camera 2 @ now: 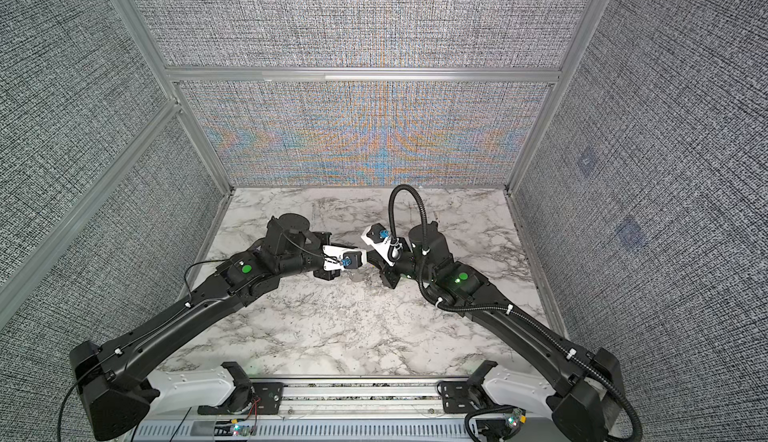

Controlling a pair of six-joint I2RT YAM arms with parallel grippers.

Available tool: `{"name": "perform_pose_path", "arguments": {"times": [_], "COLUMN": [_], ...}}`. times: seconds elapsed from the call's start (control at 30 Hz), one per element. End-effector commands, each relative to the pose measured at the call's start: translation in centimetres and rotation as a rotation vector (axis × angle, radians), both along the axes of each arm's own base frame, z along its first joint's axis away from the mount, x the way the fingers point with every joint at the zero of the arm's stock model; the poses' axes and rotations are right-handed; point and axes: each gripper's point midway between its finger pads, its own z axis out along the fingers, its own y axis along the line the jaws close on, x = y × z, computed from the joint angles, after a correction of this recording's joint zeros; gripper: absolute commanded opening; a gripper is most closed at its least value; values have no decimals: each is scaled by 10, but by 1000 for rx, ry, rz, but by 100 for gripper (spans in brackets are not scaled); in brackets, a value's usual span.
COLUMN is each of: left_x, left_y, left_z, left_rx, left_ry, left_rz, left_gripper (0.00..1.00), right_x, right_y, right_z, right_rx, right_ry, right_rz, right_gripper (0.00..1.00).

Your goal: Remove the keys from the keyring

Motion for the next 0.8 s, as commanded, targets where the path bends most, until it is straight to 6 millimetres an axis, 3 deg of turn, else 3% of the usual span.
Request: {"name": "perform_pose_path", "arguments": {"times": [0.0,0.43,0.77], "left_x": [5,5,-3], "left_y": [-2,0,0], "left_z": [18,2,-2], "left_rx": [-72,-118,-157], "left_ry": [-40,21,48], "left_rz": [29,72,50], "left_gripper": [0,0,0], "right_x": [-7,-15,-19], "right_y": [-2,-7,-4], "right_z": [-5,-17,-15], "right_rx": [10,41,71], "right_ry": [24,-42,-69], "right_rz": [10,27,61], "right_gripper": [0,0,0]}}
